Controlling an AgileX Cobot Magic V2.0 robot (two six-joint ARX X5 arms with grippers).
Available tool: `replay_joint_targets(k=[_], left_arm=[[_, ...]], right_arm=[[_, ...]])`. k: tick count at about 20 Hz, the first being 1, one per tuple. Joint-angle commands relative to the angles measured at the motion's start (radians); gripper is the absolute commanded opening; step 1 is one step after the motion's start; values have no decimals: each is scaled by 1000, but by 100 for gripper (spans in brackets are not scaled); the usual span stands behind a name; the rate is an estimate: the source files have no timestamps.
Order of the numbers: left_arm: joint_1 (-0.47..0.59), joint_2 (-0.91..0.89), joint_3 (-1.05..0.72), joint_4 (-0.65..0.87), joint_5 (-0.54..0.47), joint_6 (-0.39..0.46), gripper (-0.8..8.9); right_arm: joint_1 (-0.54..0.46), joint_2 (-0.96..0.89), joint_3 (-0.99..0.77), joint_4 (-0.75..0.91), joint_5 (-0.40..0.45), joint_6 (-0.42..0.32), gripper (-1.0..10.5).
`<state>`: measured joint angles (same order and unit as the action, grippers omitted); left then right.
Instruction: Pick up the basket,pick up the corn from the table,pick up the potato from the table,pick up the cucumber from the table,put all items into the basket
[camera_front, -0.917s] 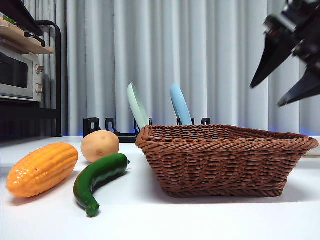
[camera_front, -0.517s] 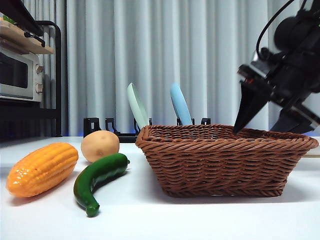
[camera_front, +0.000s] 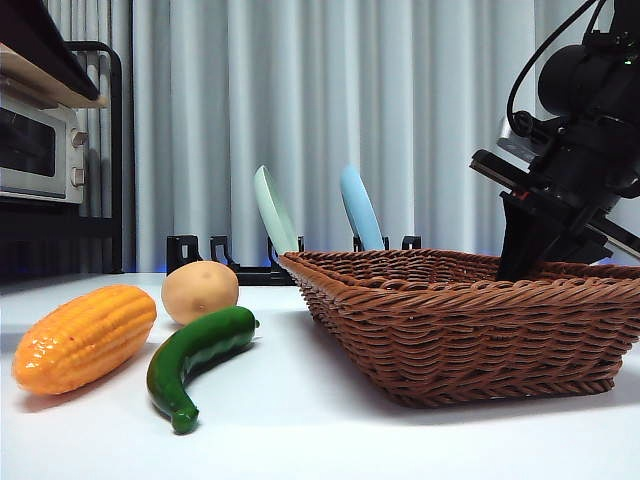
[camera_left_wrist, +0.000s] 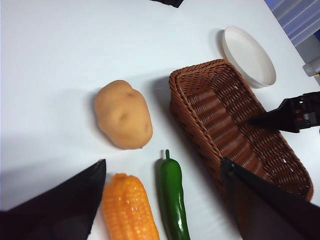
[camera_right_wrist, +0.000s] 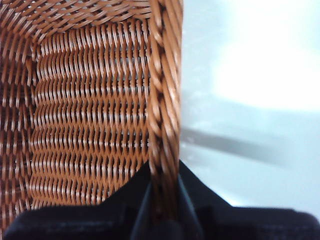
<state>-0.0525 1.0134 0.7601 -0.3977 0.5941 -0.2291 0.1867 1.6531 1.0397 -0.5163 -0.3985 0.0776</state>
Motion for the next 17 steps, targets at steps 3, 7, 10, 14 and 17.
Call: replay_joint_targets(k=[3,7,10,14,17], left_arm=[[-79,151,101,17,-88,-5,453],[-163,345,256,-11,-171,-3,474],[-221,476,362,-37,-319,-2,474],[-275,643,480,-108,-417,24,474],[-304,736,508,-116,-460,24,474]], right_arm=[[-21,-13,0,13,15,11,-16],[-40,-29,0,13,12,11,-16],[-58,-51,0,12,12,11,-16],[-77,-88,0,14,13,11,-16],[-89,-97,0,12,10,11,-16]])
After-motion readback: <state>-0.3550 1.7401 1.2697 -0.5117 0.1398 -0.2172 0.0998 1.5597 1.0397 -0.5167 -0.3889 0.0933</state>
